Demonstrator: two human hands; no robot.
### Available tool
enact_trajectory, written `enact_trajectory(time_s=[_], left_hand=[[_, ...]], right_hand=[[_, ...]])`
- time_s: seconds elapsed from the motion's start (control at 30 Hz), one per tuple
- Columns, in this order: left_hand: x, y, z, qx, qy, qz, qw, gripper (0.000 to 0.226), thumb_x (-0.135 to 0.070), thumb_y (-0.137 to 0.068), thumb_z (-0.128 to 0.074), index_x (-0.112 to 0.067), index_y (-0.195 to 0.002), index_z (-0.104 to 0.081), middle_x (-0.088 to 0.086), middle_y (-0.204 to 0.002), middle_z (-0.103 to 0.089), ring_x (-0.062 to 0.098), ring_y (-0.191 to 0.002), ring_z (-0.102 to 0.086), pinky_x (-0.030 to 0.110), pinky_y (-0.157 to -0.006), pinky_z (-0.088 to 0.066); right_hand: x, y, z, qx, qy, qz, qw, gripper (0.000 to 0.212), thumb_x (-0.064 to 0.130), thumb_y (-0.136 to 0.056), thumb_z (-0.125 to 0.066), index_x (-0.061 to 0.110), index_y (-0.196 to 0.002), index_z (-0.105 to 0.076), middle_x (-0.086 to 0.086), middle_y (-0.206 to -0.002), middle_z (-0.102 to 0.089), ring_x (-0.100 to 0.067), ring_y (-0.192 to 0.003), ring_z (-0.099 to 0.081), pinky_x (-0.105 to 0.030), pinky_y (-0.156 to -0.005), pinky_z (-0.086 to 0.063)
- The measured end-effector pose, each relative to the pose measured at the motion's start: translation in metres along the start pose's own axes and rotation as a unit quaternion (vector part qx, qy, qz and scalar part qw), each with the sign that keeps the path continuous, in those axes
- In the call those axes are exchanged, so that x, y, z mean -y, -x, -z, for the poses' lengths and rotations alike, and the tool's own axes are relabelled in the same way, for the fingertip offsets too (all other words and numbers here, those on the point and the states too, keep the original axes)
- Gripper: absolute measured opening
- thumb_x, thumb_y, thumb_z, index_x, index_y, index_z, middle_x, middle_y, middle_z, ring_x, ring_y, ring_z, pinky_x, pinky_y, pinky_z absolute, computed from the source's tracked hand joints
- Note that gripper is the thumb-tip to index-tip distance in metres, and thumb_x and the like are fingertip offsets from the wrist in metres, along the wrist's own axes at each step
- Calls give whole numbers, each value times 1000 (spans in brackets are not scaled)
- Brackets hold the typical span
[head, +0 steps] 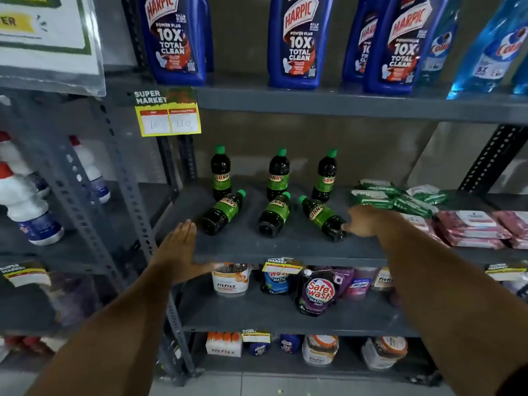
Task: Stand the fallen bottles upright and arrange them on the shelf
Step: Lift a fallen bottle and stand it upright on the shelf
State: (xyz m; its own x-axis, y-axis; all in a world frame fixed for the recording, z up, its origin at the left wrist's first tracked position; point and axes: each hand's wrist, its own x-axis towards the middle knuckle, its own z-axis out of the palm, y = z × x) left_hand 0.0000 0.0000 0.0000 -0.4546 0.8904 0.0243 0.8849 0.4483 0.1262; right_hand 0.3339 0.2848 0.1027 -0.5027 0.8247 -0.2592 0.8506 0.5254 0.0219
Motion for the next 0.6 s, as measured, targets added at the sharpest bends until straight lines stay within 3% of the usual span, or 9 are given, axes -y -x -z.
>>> enact_trajectory(time_s=[0.13,0.27,0.4,0.53,0.6], left_hand=[[10,-25,-11,99,-25,32,994,138,-89,-62,-54,-4,-152,7,15,-162,9,30,-149,4,42,-122,-6],[19,-46,-19,116,-20,33,993,141,-84,-60,-63,-4,-151,9,15,-162,9,30,-149,5,41,-122,-5],[21,-59,-26,110,-27,32,993,145,-83,-57,-66,-3,-151,11,16,-162,12,30,-149,8,43,-122,-4],[22,-63,-35,78,-24,37,996,152,-86,-50,-67,-3,-151,10,15,-162,12,29,-149,7,44,-121,-1],[22,-62,-37,62,-20,39,997,151,-87,-49,-65,-4,-151,8,14,-163,9,28,-149,6,44,-121,-2]], right_hand=[[11,-22,0,27,-36,-31,998,56,50,-92,-56,5,-125,-55,-13,-115,-61,-26,-99,-59,-37,-86,-47],[24,-40,-6,11,-64,-45,997,53,44,-95,-56,2,-126,-53,-17,-123,-58,-29,-103,-57,-31,-78,-42],[26,-62,-16,1,-88,-42,995,59,44,-86,-68,5,-129,-54,-15,-125,-60,-29,-105,-59,-28,-75,-40],[27,-74,-13,35,-179,-67,981,80,35,-76,-80,10,-142,-42,-14,-143,-49,-28,-115,-57,-30,-84,-46],[31,-77,-14,31,-221,-65,973,81,26,-76,-81,9,-143,-40,-15,-141,-49,-29,-107,-58,-28,-83,-47]])
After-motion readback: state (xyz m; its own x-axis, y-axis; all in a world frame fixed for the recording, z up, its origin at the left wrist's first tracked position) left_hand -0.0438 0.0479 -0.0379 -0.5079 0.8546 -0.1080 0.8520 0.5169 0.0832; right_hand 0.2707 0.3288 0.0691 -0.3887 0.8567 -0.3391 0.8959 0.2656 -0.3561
